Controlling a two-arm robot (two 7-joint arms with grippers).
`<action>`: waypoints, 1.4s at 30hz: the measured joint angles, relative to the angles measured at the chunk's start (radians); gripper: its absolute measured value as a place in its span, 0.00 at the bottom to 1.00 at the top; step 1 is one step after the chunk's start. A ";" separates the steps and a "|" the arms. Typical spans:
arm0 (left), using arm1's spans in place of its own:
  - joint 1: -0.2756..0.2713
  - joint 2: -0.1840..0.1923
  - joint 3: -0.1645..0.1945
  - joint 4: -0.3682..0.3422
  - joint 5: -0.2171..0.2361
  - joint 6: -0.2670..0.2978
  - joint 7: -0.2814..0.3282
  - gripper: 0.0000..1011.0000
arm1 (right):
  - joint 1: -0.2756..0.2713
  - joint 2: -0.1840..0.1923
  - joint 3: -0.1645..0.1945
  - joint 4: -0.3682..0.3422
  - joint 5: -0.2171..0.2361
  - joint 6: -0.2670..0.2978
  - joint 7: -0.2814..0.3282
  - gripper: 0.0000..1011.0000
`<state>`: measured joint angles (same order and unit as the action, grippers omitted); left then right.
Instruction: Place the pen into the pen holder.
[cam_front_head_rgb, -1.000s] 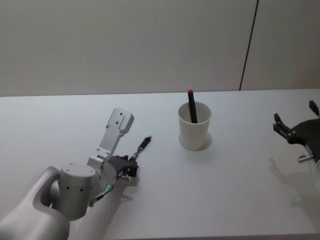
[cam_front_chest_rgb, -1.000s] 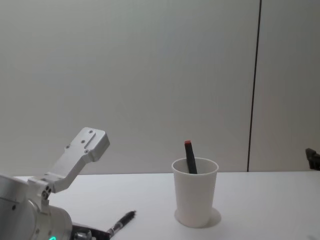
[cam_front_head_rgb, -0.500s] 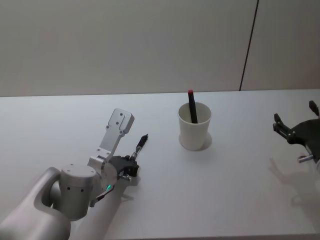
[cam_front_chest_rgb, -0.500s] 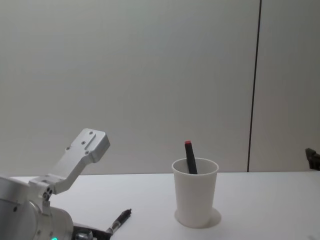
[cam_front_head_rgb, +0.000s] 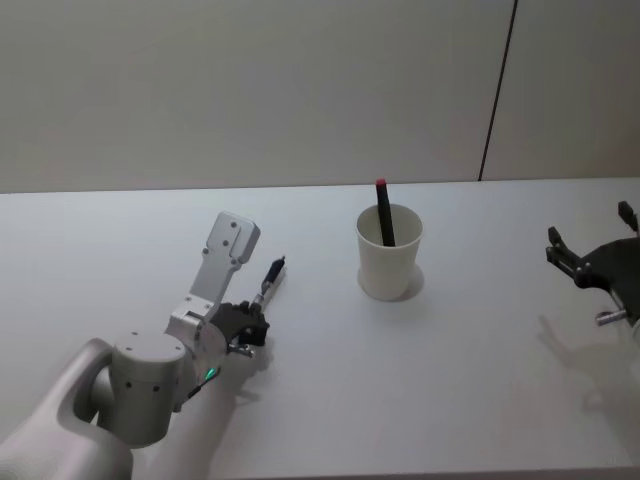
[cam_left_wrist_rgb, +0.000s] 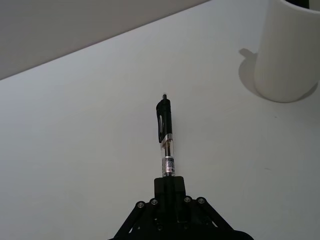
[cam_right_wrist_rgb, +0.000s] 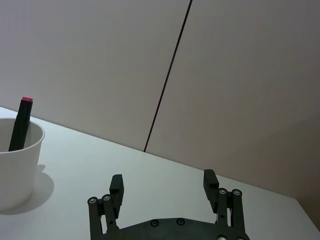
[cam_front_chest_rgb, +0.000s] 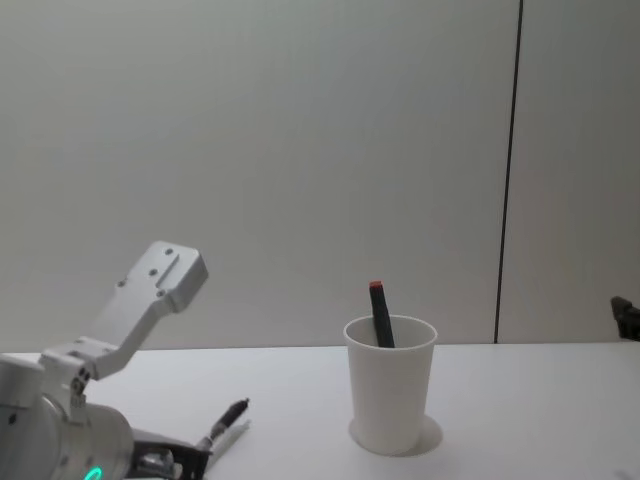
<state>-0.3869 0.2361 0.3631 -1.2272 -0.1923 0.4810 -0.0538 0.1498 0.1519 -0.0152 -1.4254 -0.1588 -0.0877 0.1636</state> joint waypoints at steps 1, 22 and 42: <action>0.004 0.003 -0.001 -0.009 0.001 -0.002 0.004 0.12 | 0.000 0.000 0.000 0.000 0.000 0.000 0.000 0.99; 0.106 0.067 -0.018 -0.201 0.044 -0.135 0.032 0.12 | 0.000 0.000 0.000 0.000 0.000 0.000 0.000 0.99; 0.141 0.112 -0.018 -0.299 0.124 -0.401 -0.142 0.12 | 0.000 0.000 0.000 0.000 0.000 0.000 0.000 0.99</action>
<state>-0.2459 0.3484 0.3447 -1.5263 -0.0678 0.0799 -0.1956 0.1498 0.1519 -0.0152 -1.4254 -0.1588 -0.0877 0.1637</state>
